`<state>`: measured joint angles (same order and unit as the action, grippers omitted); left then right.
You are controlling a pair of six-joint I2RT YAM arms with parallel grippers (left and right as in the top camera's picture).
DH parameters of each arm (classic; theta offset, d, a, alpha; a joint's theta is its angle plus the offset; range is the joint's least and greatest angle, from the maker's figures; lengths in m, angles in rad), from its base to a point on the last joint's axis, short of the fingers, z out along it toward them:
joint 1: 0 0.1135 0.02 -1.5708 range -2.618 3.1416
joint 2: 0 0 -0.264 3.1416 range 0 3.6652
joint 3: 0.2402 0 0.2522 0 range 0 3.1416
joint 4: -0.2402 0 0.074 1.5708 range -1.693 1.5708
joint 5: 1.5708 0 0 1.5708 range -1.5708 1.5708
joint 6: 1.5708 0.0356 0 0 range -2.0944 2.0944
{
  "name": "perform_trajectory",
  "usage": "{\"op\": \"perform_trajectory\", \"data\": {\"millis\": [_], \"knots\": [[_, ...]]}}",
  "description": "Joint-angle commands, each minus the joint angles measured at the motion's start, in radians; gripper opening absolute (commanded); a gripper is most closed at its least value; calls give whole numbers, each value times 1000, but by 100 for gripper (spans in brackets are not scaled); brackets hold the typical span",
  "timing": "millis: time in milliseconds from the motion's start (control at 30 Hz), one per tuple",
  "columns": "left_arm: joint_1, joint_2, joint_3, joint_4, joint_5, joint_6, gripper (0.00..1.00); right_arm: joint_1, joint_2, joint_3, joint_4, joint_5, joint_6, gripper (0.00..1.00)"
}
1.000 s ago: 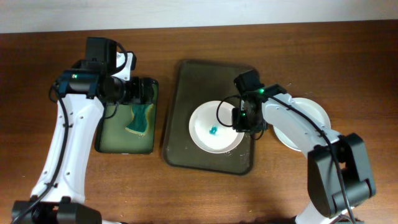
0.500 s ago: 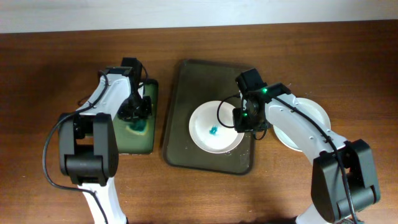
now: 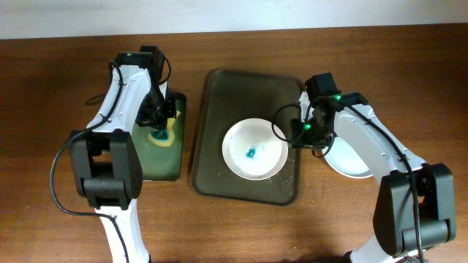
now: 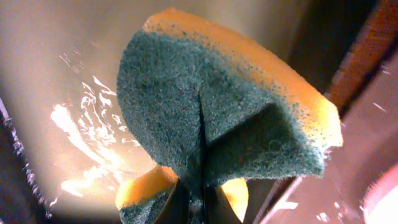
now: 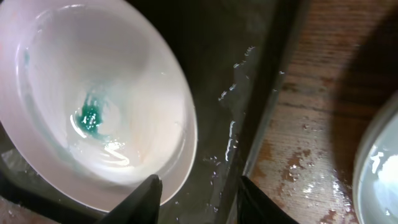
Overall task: Clean dirty plates on tray and stack at the side
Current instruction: 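Pick up the sponge with the left gripper and bring it to the plate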
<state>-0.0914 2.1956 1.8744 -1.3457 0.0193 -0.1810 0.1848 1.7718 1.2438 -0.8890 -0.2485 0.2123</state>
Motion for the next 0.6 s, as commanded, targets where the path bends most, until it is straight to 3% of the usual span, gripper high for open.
{"op": "perform_trajectory", "data": {"millis": [0, 267, 400, 567], "knots": [[-23, -43, 59, -18, 22, 30, 0, 5, 11, -68, 89, -24, 16, 41], [-203, -94, 59, 39, 169, 39, 0, 24, 21, -245, 328, -40, 49, 25], [-311, -94, 58, 103, 169, 9, 0, 72, 21, -266, 344, 70, 129, 5], [-400, -52, 45, 140, 195, -113, 0, 57, 21, -266, 340, 103, 163, 4]]}}
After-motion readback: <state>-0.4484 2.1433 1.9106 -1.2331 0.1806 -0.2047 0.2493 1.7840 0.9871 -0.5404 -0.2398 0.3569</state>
